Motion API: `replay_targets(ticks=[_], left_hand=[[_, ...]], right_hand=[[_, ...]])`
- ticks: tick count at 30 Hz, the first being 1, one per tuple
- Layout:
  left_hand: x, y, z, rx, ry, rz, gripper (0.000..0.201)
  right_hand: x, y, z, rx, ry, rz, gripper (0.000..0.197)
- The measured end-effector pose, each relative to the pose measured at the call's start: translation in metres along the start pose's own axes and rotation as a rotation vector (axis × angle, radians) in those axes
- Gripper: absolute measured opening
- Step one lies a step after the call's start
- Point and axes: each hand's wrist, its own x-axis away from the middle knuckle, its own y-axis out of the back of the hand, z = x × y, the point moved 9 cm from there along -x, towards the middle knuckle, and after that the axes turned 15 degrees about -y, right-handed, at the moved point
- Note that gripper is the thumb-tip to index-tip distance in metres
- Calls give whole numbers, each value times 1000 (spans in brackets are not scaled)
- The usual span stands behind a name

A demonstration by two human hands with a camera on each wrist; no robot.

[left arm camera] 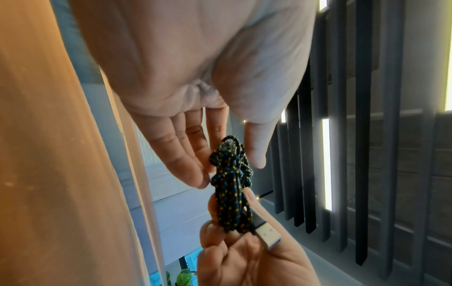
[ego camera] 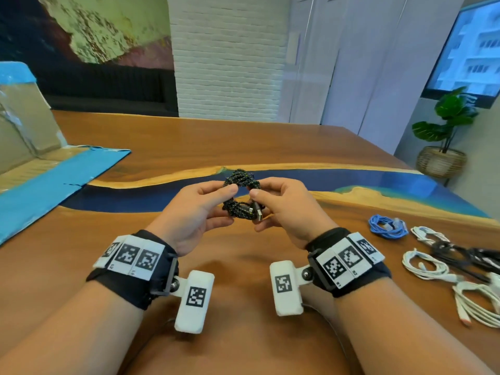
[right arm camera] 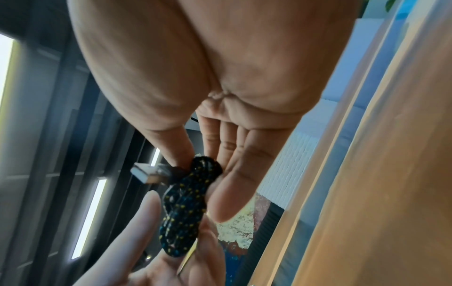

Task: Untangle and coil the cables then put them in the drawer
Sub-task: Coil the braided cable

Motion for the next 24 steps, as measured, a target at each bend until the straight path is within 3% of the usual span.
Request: replay_targets(ticks=[3, 8, 12, 15, 20, 24], left_hand=[[2, -1, 10, -31, 53, 19, 35], [3, -5, 20, -101, 84, 96, 31], [3, 0, 28, -119, 113, 104, 31], [2, 3, 31, -105, 122, 114, 36], [-10, 15, 44, -157, 114, 124, 29], [-10, 23, 55, -141, 159, 134, 57]], right_hand=[[-1, 22, 0, 78, -38, -77, 8], [15, 95, -3, 377, -156, -244, 14], [32, 165, -20, 644, -346, -315, 17], [50, 205, -37, 700, -487, -351, 19], [62, 231, -58, 854, -567, -374, 15], [68, 233, -57, 949, -578, -384, 24]])
